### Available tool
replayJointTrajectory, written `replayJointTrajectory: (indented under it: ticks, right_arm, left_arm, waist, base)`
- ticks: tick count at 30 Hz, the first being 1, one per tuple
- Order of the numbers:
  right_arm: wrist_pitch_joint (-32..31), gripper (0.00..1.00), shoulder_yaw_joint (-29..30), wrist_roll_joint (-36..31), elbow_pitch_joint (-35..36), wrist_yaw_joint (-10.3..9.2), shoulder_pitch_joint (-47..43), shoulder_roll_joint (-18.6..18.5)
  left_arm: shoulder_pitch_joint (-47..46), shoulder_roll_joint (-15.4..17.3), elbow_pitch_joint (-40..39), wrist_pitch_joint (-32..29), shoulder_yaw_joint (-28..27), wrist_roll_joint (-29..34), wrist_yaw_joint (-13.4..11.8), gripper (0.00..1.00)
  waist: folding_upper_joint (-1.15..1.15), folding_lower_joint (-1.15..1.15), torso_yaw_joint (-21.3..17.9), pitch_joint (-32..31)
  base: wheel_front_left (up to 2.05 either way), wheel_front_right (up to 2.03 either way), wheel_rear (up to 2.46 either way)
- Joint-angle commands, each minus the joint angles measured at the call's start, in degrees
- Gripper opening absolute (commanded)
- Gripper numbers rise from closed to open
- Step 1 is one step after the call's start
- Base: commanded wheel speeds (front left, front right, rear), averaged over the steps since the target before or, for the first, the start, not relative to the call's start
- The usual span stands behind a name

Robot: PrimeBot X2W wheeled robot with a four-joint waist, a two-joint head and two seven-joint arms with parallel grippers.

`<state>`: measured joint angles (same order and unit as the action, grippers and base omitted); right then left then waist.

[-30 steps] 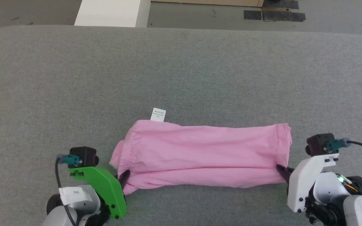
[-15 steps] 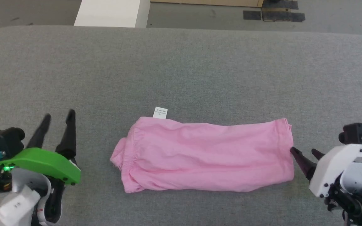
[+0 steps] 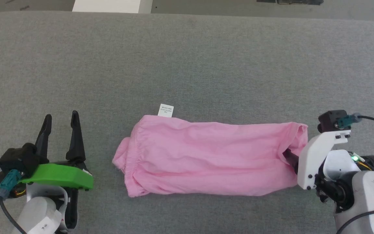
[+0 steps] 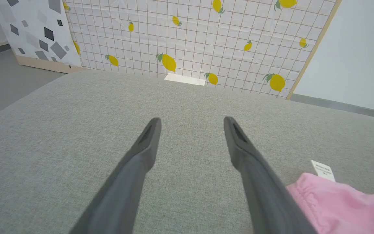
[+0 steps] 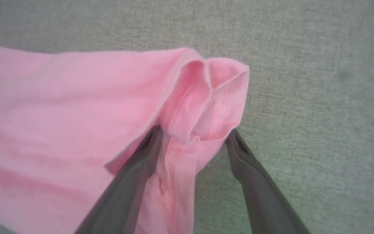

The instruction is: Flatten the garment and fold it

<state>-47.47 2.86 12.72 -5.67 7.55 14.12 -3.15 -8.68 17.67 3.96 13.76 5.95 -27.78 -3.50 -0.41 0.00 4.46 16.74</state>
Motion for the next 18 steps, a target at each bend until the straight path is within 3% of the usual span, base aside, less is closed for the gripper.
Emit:
replayJointTrajectory:
  ticks: [1,2,8,18]
  right_arm:
    - [-0.28,0.23,-0.99,-0.62,-1.53,-0.06,0.07,0.27]
    - [-0.25,0.0,-1.32,-0.83,-1.87,-0.06,0.18,0.27]
    - [-0.16,0.0,0.66,-0.43,-1.46,-0.06,0.72,-1.6]
    - [-4.02,0.0,12.19,-3.93,0.23,-0.06,0.84,-8.69]
  left_arm:
    - [-1.11,-0.26,0.33,0.5,-0.2,0.53,0.43,1.0]
    - [-1.2,-0.22,0.55,0.61,-0.12,0.89,0.52,1.0]
    - [-1.32,-0.9,0.02,1.11,-0.51,2.9,0.81,1.0]
    - [-0.57,-1.97,-1.31,1.22,-1.83,4.75,1.77,1.0]
  waist:
    - [0.41,0.0,0.25,0.29]
    - [0.41,0.0,0.28,0.26]
    - [0.41,0.0,0.31,-0.58]
    - [0.41,0.0,-0.29,-1.08]
  base:
    - [0.0,0.0,0.0]
    - [0.0,0.0,0.0]
    - [0.0,0.0,0.0]
    - [0.0,0.0,0.0]
